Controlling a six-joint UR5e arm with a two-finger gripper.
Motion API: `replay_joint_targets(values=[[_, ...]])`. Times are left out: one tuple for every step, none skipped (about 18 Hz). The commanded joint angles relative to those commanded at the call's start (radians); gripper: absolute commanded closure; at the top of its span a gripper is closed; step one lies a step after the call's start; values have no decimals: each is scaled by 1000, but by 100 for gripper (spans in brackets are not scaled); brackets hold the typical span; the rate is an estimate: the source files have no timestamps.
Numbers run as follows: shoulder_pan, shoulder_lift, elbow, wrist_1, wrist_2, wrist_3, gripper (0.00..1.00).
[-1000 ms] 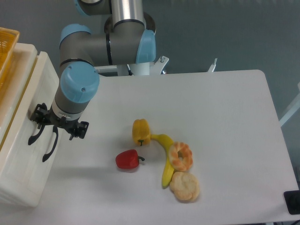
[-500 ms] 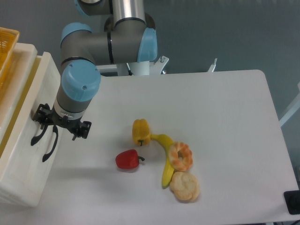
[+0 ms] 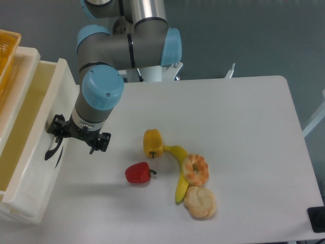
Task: Slide the top white drawer open
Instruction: 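Pull the handle outward to slide the upper drawer open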
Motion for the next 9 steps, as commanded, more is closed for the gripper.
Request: replay_joint_targets(values=[[5, 0, 0, 0, 0, 0, 0], [6, -3, 0, -2, 0, 0, 0], [6, -3, 0, -2, 2, 0, 0], [12, -3, 0, -2, 2, 0, 0], [15, -3, 0, -2, 2, 0, 0], [20, -3, 0, -2, 3, 0, 0], [26, -3, 0, -3, 12, 0, 0], [29, -2, 0, -5, 29, 0, 0], [29, -2, 0, -8, 40, 0, 0]])
